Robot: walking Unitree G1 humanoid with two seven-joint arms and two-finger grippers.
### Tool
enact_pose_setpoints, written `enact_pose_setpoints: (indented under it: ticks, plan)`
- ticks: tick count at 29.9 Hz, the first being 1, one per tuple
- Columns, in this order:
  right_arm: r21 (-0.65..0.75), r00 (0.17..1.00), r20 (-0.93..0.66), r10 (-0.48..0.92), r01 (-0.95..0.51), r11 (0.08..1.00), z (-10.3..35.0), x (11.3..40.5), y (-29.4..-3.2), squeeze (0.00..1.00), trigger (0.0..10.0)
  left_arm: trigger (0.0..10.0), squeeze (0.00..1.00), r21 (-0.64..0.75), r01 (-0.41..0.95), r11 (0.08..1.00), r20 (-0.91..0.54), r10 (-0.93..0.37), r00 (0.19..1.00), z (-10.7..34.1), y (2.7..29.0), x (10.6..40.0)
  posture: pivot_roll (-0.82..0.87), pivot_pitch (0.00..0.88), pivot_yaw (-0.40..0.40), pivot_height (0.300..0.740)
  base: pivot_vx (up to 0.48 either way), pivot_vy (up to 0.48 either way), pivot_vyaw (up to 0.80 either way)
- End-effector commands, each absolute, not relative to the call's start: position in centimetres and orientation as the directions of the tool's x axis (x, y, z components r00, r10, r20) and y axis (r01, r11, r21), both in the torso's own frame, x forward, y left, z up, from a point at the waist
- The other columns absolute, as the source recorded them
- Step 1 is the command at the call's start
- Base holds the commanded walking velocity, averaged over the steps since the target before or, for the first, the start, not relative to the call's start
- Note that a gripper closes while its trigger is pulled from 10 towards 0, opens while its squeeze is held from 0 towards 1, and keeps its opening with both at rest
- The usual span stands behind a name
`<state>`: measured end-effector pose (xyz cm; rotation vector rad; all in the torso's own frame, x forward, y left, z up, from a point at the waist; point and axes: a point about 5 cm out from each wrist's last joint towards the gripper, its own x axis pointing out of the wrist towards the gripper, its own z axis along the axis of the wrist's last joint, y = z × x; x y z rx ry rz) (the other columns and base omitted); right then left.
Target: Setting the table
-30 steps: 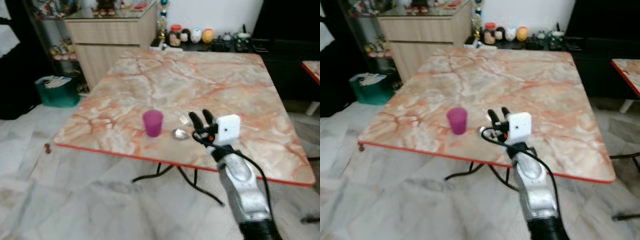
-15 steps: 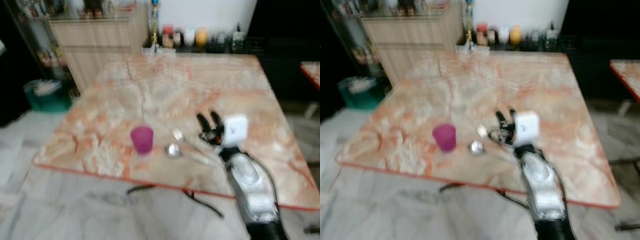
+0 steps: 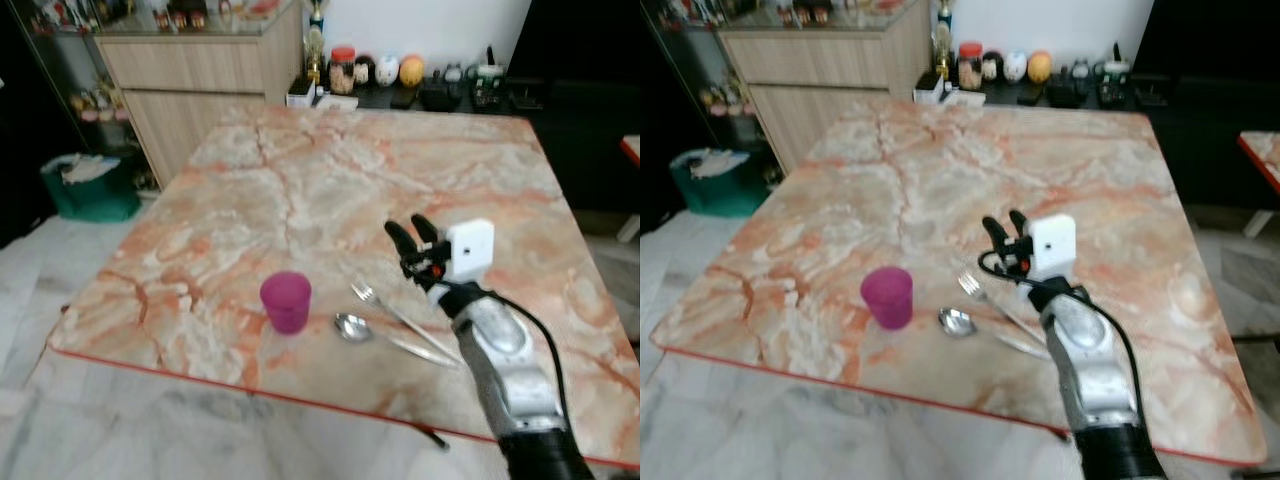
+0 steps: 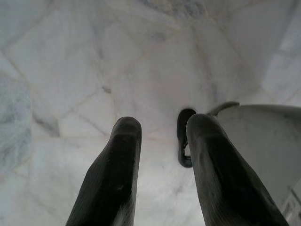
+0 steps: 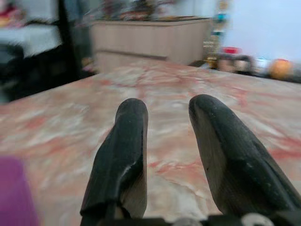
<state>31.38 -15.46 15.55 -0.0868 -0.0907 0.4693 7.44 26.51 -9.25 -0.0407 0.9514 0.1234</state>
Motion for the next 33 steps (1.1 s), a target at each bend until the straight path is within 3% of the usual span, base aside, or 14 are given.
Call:
enact_pose_setpoints:
  ticks: [1,7,12,14,20,28,29,30,31,33]
  plan:
    - [-0.115,0.853,0.072,0.517,-0.508,0.854,16.2,31.2,-14.8,0.00,10.0,10.0,0.00,0.016,-0.124,0.992,-0.834,0.081,0.545,-9.4,26.6,6.7,-0.09,0.000,0.041,0.740,0.000,0.000,0.00]
    - [-0.185,0.772,-0.035,0.635,-0.630,0.755,16.8,30.9,-16.0,0.00,10.0,10.0,0.00,0.012,-0.124,0.992,-0.835,0.078,0.545,-9.4,26.6,6.8,-0.09,0.000,0.039,0.740,0.000,0.000,0.00]
    - [-0.225,0.647,-0.288,0.706,-0.762,0.607,15.2,29.8,-16.8,0.00,10.0,10.0,0.00,0.006,-0.123,0.992,-0.836,0.072,0.544,-9.4,26.6,6.8,-0.09,0.000,0.044,0.740,0.000,0.000,0.00]
    - [-0.186,0.560,-0.357,0.747,-0.827,0.531,14.7,28.9,-17.3,0.00,10.0,10.0,0.00,0.003,-0.124,0.992,-0.837,0.070,0.543,-9.4,26.6,6.8,-0.09,0.000,0.048,0.740,0.000,0.000,0.00]
    - [-0.141,0.432,-0.487,0.759,-0.897,0.419,13.5,27.3,-17.9,0.00,10.0,10.0,0.00,-0.002,-0.123,0.992,-0.838,0.066,0.542,-9.4,26.6,6.8,-0.09,0.000,0.051,0.740,0.000,0.000,0.00]
    - [-0.103,0.431,-0.523,0.736,-0.889,0.447,12.6,27.3,-18.1,0.01,10.0,10.0,0.00,-0.006,-0.118,0.993,-0.840,0.059,0.539,-9.4,26.7,6.8,-0.09,0.000,0.057,0.740,0.000,0.000,0.00]
    - [-0.100,0.443,-0.521,0.730,-0.881,0.463,12.2,27.5,-17.8,0.56,10.0,10.0,0.00,-0.005,-0.115,0.993,-0.841,0.058,0.538,-9.4,26.7,6.8,-0.09,0.000,0.057,0.740,0.000,0.000,0.00]
    - [-0.099,0.450,-0.522,0.724,-0.876,0.472,12.0,27.6,-17.8,0.56,10.0,10.0,0.00,-0.004,-0.113,0.994,-0.841,0.058,0.537,-9.4,26.7,6.8,-0.09,0.000,0.058,0.740,0.000,0.000,0.00]
    - [-0.102,0.465,-0.537,0.704,-0.864,0.493,11.5,27.9,-17.9,1.00,10.0,10.0,0.00,-0.005,-0.112,0.994,-0.842,0.057,0.537,-9.4,26.7,6.8,-0.08,0.000,0.058,0.740,0.000,0.000,0.00]
    - [-0.118,0.483,-0.565,0.669,-0.849,0.514,10.7,28.1,-18.1,1.00,10.0,10.0,0.00,-0.006,-0.114,0.993,-0.841,0.057,0.538,-9.4,26.7,6.8,-0.08,0.000,0.056,0.740,0.000,0.000,0.00]
